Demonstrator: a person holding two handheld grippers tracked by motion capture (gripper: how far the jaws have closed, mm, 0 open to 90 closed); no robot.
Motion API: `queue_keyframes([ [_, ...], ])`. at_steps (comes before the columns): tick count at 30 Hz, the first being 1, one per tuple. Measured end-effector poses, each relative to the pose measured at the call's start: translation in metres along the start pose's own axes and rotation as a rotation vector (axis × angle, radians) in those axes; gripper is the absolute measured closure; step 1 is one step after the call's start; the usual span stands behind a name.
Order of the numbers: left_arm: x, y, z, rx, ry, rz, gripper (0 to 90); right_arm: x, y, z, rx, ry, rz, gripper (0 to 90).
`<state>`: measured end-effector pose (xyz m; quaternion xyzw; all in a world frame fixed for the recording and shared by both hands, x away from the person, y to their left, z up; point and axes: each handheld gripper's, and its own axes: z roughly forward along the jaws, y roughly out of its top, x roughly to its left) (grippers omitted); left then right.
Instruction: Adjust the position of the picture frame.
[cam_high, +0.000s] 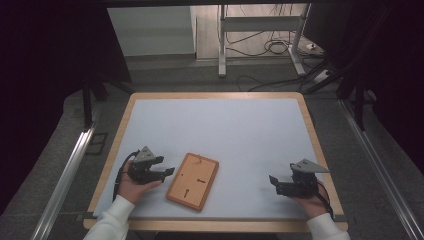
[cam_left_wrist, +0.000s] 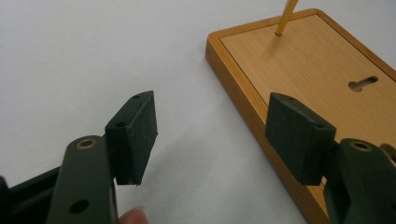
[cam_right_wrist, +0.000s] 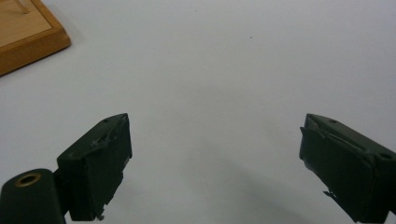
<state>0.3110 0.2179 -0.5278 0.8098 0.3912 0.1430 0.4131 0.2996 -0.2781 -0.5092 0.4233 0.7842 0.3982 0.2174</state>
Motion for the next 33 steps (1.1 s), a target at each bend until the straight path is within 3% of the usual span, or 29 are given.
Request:
queue_keyframes([
  [5, 0.0, -0.005, -0.003, 0.014, 0.006, -0.003, 34.1, -0.007, 0.003, 0.0, -0.018, 0.021, 0.024, 10.7],
  [15, -0.001, -0.008, -0.006, 0.014, 0.014, 0.005, 34.1, -0.002, 0.002, -0.001, 0.007, 0.003, -0.009, 12.8],
  [24, -0.004, -0.005, -0.001, 0.027, 0.03, 0.017, 33.9, 0.001, -0.001, 0.0, 0.002, 0.018, -0.025, 14.1],
  [26, -0.005, -0.002, -0.002, 0.025, -0.001, 0.026, 41.5, -0.001, -0.002, -0.002, -0.001, 0.009, -0.021, 14.1],
  [28, -0.006, 0.001, -0.005, 0.025, -0.024, 0.037, 55.4, -0.003, -0.003, -0.005, -0.01, -0.005, -0.008, 14.3],
  [30, -0.007, 0.003, -0.009, 0.026, -0.039, 0.046, 72.9, -0.003, -0.004, -0.007, -0.019, -0.016, -0.002, 14.4],
  [33, -0.009, 0.003, -0.014, 0.036, -0.04, 0.056, 88.0, -0.003, -0.005, -0.008, -0.026, -0.021, -0.003, 14.4],
])
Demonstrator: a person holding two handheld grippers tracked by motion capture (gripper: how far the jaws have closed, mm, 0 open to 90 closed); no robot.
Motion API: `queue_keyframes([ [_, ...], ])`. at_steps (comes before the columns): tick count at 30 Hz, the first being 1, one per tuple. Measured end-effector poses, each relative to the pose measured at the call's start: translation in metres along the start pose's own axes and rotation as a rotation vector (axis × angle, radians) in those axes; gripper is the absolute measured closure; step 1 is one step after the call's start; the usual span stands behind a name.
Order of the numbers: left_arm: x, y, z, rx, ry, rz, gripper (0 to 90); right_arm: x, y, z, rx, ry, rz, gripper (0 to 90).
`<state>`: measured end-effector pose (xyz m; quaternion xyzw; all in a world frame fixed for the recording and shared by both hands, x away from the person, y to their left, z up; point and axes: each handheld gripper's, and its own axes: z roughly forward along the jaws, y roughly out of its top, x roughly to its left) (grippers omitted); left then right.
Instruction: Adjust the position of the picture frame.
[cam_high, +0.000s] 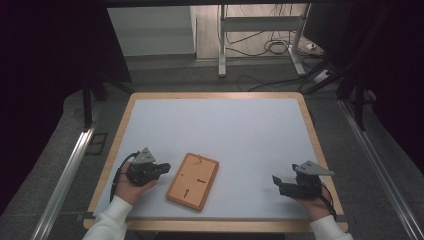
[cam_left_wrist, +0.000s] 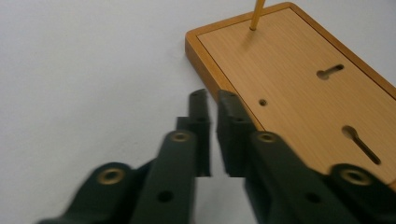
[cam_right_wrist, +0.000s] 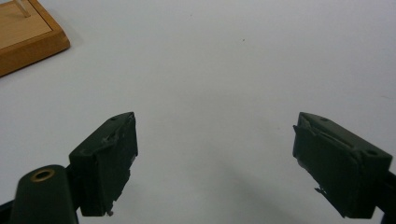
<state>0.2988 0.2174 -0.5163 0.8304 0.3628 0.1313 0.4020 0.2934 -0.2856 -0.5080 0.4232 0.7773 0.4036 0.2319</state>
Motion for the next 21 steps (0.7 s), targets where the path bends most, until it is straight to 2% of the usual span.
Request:
queue_keyframes([
  [5, 0.0, -0.005, -0.004, 0.013, -0.004, -0.004, 90.0, 0.002, -0.001, 0.001, 0.01, -0.002, -0.012, 14.4],
  [7, 0.0, -0.01, -0.006, 0.019, -0.015, -0.019, 90.0, 0.002, -0.001, 0.002, 0.018, 0.003, -0.009, 15.5],
  [10, -0.002, -0.013, -0.007, 0.032, -0.026, -0.018, 90.0, 0.004, -0.001, 0.003, 0.021, 0.001, -0.012, 15.5],
  [11, -0.005, -0.017, -0.007, 0.059, -0.037, -0.01, 90.0, 0.005, -0.001, 0.003, 0.022, 0.001, -0.019, 15.5],
  [13, -0.007, -0.018, -0.006, 0.071, -0.042, -0.007, 90.0, 0.005, -0.001, 0.003, 0.023, 0.002, -0.02, 15.4],
  [15, -0.014, -0.019, -0.003, 0.101, -0.059, 0.024, 90.0, 0.005, -0.001, 0.004, 0.026, 0.008, -0.017, 16.2],
  [18, -0.019, -0.019, 0.001, 0.125, -0.073, 0.044, 90.0, 0.005, -0.001, 0.005, 0.03, 0.008, -0.02, 16.3],
  [21, -0.02, -0.02, 0.003, 0.137, -0.078, 0.046, 90.0, 0.005, -0.001, 0.006, 0.031, 0.008, -0.021, 16.3],
])
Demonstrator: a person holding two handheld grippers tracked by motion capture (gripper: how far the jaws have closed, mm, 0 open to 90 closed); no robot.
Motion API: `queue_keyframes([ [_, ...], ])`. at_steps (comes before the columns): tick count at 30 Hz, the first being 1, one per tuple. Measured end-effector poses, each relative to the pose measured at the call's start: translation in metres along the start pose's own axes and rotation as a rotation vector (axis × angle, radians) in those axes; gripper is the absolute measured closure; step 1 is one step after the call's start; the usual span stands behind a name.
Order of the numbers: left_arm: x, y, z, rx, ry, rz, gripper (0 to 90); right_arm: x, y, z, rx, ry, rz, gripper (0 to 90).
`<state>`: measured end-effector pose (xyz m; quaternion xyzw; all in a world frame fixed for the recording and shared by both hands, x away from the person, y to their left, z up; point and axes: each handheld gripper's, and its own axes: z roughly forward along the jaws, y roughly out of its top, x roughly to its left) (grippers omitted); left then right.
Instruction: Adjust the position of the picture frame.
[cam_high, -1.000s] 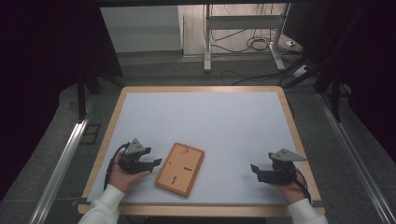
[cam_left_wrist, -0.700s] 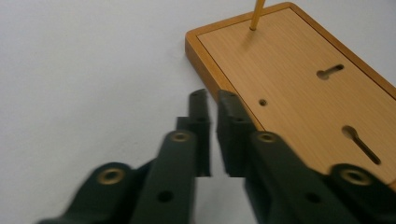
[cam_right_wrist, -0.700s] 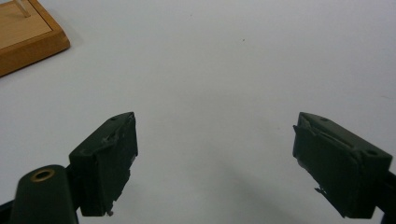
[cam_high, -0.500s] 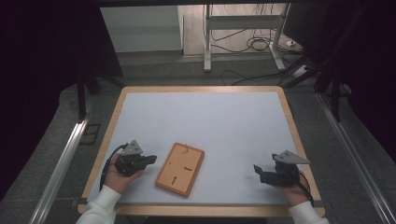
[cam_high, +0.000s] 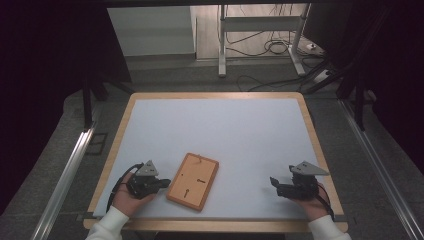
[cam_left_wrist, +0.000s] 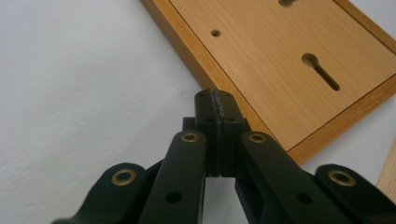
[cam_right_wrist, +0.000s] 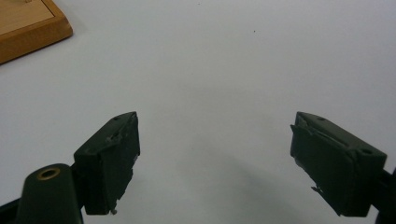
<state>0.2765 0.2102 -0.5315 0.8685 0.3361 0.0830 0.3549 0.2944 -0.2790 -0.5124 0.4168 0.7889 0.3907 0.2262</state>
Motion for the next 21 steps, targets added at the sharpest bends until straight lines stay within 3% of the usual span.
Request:
queue_keyframes([
  [9, -0.007, -0.0092, -0.001, 0.033, 0.003, 0.012, 90.0, 0.0002, -0.0006, -0.0017, 0.002, -0.016, -0.007, 16.3],
  [13, -0.0047, -0.01, -0.0002, 0.023, -0.019, -0.008, 90.0, -0.0001, -0.0006, 0.0001, 0.012, -0.027, -0.006, 16.3],
  [21, -0.0062, -0.0094, -0.0007, 0.027, -0.013, -0.003, 90.0, 0.0, -0.0003, 0.0013, 0.019, -0.033, -0.008, 16.3],
])
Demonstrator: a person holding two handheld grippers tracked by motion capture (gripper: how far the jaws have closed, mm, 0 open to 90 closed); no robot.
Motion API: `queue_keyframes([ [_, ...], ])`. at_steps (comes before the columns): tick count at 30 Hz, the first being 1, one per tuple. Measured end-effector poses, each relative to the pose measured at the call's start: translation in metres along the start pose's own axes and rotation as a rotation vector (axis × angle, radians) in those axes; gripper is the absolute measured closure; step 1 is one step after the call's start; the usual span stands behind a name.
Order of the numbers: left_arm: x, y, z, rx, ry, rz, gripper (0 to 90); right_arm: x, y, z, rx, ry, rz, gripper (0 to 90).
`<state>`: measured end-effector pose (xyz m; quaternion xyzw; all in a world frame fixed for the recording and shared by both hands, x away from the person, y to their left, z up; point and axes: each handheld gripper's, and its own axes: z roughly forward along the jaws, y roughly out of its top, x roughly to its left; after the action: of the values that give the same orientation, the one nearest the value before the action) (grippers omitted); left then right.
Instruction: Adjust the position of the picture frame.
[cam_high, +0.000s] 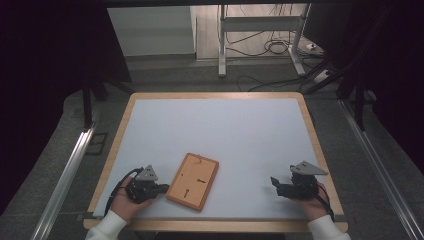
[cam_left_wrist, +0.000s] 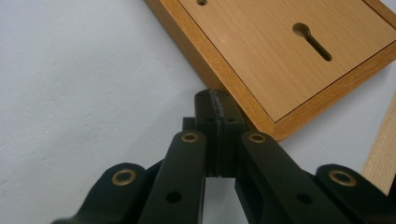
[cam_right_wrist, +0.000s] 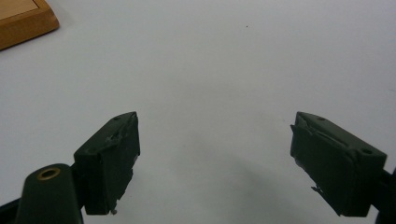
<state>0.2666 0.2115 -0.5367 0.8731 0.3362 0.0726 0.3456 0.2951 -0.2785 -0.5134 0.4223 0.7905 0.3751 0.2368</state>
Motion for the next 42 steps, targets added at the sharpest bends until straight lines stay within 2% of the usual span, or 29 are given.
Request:
queue_keyframes([
  [5, -0.003, 0.001, 0.002, 0.003, -0.024, 0.008, 90.0, -0.001, 0.0, -0.001, -0.003, -0.006, 0.001, 16.3],
  [14, -0.011, 0.006, 0.006, 0.011, -0.048, 0.037, 90.0, -0.001, 0.0, 0.001, 0.0, -0.007, 0.001, 16.3],
  [23, -0.016, 0.011, 0.01, 0.016, -0.065, 0.047, 90.0, -0.001, 0.0, 0.0, 0.0, -0.011, -0.001, 16.3],
  [30, -0.025, 0.022, 0.019, 0.026, -0.091, 0.081, 90.0, 0.0, 0.0, 0.002, 0.007, -0.01, -0.006, 16.3],
  [34, -0.028, 0.026, 0.023, 0.028, -0.102, 0.087, 90.0, 0.0, 0.0, 0.003, 0.013, -0.009, -0.012, 16.3],
  [39, -0.028, 0.027, 0.023, 0.029, -0.105, 0.088, 90.0, -0.001, 0.0, 0.003, 0.015, -0.011, -0.009, 16.3],
  [40, -0.025, 0.028, 0.022, 0.014, -0.115, 0.08, 90.0, -0.001, 0.0, 0.002, 0.014, -0.012, -0.008, 16.3],
  [42, -0.019, 0.031, 0.02, 0.004, -0.096, 0.067, 90.0, -0.001, -0.001, 0.002, 0.012, -0.013, -0.007, 16.3],
])
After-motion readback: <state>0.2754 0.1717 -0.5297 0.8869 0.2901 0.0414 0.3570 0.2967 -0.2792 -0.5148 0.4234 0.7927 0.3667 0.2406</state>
